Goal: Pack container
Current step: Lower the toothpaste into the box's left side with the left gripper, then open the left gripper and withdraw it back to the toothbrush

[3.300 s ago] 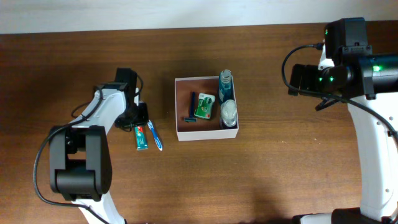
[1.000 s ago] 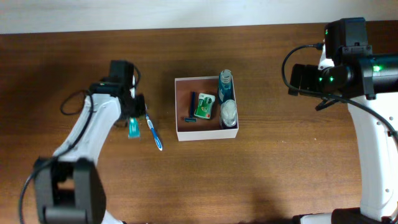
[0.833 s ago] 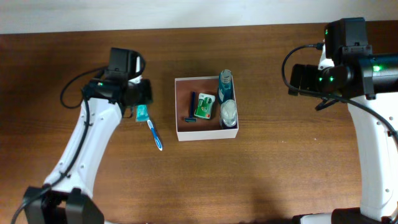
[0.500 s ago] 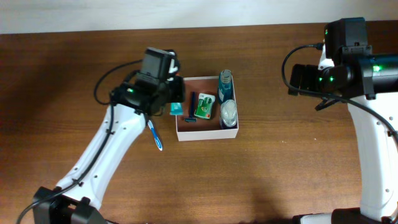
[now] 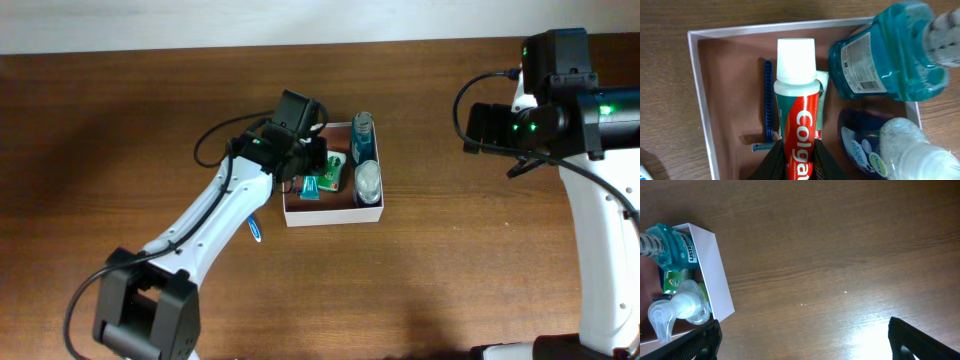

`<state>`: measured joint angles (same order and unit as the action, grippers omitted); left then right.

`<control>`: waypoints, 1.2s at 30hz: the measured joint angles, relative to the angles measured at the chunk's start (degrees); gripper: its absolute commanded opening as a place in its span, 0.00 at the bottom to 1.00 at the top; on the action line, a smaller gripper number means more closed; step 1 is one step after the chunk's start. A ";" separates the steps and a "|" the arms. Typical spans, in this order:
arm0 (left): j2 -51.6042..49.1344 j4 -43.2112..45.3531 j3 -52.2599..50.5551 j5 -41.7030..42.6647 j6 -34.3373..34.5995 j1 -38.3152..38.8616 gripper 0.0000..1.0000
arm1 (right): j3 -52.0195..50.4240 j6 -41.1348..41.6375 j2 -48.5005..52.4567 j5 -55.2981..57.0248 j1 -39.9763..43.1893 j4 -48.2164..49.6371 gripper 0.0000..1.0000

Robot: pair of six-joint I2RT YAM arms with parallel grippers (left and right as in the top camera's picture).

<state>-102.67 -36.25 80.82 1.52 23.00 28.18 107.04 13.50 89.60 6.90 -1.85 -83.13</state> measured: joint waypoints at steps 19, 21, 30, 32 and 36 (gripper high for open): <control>-7.06 1.36 -0.02 -2.19 0.44 0.00 0.19 | 0.00 0.02 0.00 -0.02 0.00 0.02 0.98; -7.17 1.16 0.00 -2.21 0.44 0.00 0.18 | 0.00 0.00 0.00 -0.02 0.00 0.02 0.98; -7.50 -0.37 -0.02 -2.21 0.70 0.00 0.36 | 0.00 0.04 0.00 -0.02 0.00 0.02 0.98; -7.50 -0.37 0.00 -2.23 0.57 0.00 0.40 | 0.00 0.02 0.00 -0.02 0.00 0.02 0.98; -7.50 -0.28 0.00 -2.21 0.66 0.00 0.44 | 0.00 0.02 0.00 0.00 0.00 0.02 0.98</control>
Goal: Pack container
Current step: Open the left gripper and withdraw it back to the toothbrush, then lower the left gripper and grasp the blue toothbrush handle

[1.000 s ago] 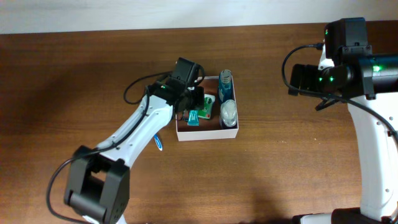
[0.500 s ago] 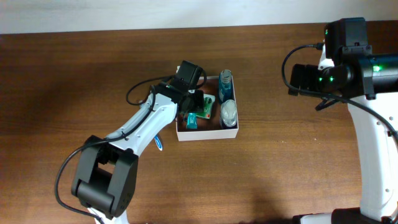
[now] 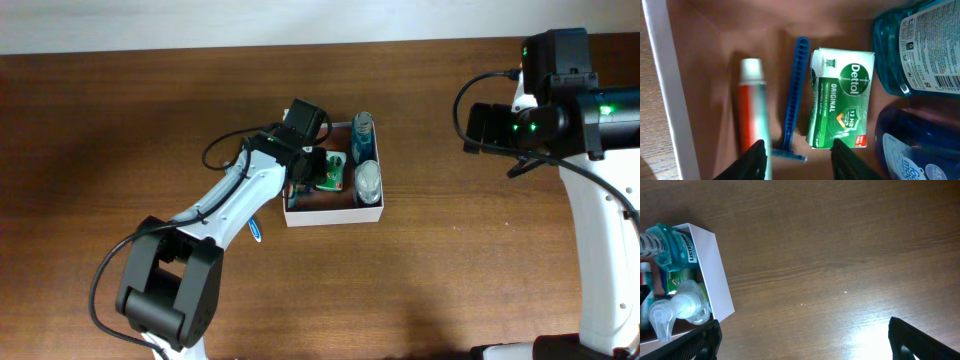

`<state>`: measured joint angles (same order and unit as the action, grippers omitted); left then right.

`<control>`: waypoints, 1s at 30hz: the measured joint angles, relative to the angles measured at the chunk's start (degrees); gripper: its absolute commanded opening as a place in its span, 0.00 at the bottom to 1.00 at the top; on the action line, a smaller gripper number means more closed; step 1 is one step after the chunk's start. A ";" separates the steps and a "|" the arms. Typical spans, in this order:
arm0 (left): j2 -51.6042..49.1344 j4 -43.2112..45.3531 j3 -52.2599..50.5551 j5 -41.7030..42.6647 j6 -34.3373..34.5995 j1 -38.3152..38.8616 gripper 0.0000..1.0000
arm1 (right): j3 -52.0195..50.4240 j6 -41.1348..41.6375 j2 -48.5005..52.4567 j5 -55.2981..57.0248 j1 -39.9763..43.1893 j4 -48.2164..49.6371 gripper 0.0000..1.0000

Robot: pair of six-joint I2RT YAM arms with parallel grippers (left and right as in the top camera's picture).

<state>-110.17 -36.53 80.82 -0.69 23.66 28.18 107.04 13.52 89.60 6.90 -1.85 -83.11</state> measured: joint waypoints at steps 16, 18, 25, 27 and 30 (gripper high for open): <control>6.97 -19.30 15.02 -6.51 -3.28 -2.84 0.99 | 0.00 0.00 0.00 -0.02 0.00 0.00 0.98; 7.13 -21.99 15.06 -7.48 -3.48 -5.35 0.99 | 0.00 0.00 0.00 0.00 0.00 0.00 0.98; 7.08 -22.73 9.46 -7.69 -1.36 -15.06 0.99 | 0.00 0.00 0.00 -0.02 0.00 -0.02 0.98; 7.06 -20.55 5.38 -6.82 0.70 -16.59 0.99 | 0.00 0.00 0.02 0.00 0.00 0.00 0.98; 6.88 -17.03 1.66 -5.70 1.95 -17.11 0.94 | 0.00 0.00 0.00 -0.02 0.00 0.00 0.98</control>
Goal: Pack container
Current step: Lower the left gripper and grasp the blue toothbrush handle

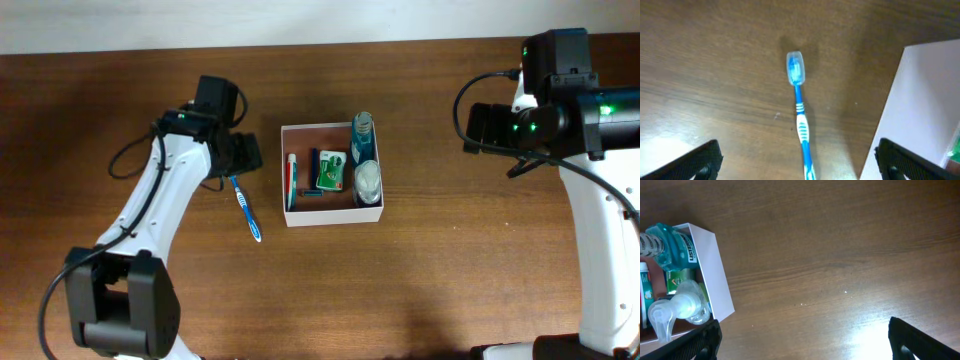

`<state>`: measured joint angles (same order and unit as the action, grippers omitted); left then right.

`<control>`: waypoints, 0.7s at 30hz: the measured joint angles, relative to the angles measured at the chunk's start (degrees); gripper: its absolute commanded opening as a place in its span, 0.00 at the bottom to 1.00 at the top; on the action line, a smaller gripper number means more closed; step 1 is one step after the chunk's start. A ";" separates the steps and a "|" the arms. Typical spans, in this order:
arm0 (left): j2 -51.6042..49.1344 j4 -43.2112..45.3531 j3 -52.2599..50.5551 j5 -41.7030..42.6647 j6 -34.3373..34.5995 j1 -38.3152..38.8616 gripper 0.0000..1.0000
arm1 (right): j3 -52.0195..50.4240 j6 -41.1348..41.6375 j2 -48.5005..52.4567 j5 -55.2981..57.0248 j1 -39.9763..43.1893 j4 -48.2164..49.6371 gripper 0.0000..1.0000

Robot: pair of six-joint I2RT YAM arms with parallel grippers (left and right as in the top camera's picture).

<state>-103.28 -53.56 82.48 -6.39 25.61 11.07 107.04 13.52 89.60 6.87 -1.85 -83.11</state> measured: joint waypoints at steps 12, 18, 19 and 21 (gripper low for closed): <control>-0.35 11.17 -13.33 2.14 3.76 0.22 0.72 | 0.00 -0.02 0.00 0.02 0.00 0.00 0.98; -0.44 14.47 -16.85 3.13 6.19 0.22 0.70 | 0.00 0.02 0.00 0.00 0.00 0.00 0.98; -0.44 15.06 -17.18 3.19 6.40 0.28 0.69 | 0.00 0.04 0.00 0.02 0.00 0.00 0.98; -0.44 15.74 -17.49 3.21 6.80 0.39 0.67 | 0.00 -0.02 0.00 0.00 0.00 0.00 0.98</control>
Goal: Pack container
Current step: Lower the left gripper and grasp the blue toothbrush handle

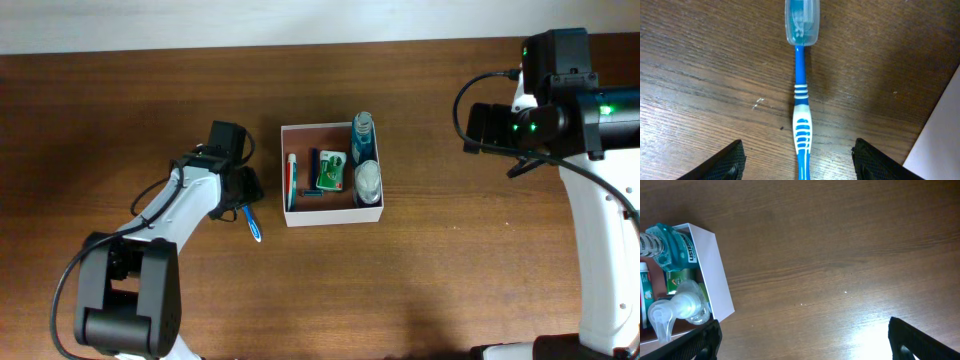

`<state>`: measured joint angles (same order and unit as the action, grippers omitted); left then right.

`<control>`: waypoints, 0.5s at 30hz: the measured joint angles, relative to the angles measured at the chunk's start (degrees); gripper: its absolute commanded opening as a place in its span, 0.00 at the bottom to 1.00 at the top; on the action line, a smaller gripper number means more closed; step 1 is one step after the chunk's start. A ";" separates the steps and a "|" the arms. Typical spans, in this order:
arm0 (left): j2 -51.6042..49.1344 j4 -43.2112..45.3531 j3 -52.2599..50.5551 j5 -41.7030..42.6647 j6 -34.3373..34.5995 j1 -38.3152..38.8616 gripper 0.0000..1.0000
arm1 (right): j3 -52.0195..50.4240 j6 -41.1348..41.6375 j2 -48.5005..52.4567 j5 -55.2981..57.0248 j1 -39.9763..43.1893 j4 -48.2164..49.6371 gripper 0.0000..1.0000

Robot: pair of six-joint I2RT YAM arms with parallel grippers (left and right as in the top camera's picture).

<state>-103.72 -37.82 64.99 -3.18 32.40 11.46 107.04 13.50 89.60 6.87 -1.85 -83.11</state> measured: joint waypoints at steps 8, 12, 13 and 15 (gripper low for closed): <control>0.00 4.28 -2.16 0.22 1.51 0.04 0.63 | 0.00 0.00 0.00 0.02 0.00 0.00 0.98; -0.26 4.68 -2.82 0.22 1.75 0.04 0.57 | 0.00 0.00 0.00 0.02 0.00 0.00 0.98; -0.57 4.76 -2.84 0.22 1.79 0.04 0.53 | 0.00 0.02 0.00 0.02 0.00 0.00 0.98; -1.27 4.94 -2.86 0.22 1.92 0.04 0.49 | 0.00 0.02 0.00 0.02 0.00 0.00 0.98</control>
<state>-104.99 -32.88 62.13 -2.96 34.33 11.51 107.04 13.52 89.60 6.90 -1.85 -83.11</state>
